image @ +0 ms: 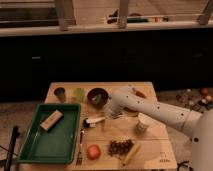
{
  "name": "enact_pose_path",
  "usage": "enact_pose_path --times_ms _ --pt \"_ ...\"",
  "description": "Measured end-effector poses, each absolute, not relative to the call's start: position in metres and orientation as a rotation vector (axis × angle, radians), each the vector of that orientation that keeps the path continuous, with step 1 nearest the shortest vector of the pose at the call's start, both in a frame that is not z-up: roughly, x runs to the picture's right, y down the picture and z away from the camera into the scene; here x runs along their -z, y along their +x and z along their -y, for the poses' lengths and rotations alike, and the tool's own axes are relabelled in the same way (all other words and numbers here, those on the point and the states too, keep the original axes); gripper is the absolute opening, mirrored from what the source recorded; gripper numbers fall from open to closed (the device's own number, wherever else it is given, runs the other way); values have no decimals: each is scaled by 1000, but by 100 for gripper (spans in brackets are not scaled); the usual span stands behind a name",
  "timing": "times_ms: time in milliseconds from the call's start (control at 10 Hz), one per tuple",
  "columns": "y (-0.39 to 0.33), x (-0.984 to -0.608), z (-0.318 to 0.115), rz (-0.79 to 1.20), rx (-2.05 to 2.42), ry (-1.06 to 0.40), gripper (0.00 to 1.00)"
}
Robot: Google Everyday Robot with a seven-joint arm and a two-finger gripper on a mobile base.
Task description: Wipe tray with brush
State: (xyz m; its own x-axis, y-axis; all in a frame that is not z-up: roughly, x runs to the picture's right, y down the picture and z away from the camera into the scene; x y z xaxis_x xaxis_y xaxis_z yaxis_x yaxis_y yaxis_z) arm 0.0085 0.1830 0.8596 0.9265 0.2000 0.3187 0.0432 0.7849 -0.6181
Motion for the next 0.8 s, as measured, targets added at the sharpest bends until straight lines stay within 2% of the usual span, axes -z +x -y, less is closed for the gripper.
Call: enact_pose_path --times_ms 200,300,500,700,800 --pt "9 -863 -185 404 -58 -672 76" --pt "10 -865 -187 419 -43 -673 62" --pt "10 -866 -187 431 -38 -672 47" --pt "11 -860 -183 448 -29 -661 22" --pt "8 -857 -180 451 -20 -655 13"
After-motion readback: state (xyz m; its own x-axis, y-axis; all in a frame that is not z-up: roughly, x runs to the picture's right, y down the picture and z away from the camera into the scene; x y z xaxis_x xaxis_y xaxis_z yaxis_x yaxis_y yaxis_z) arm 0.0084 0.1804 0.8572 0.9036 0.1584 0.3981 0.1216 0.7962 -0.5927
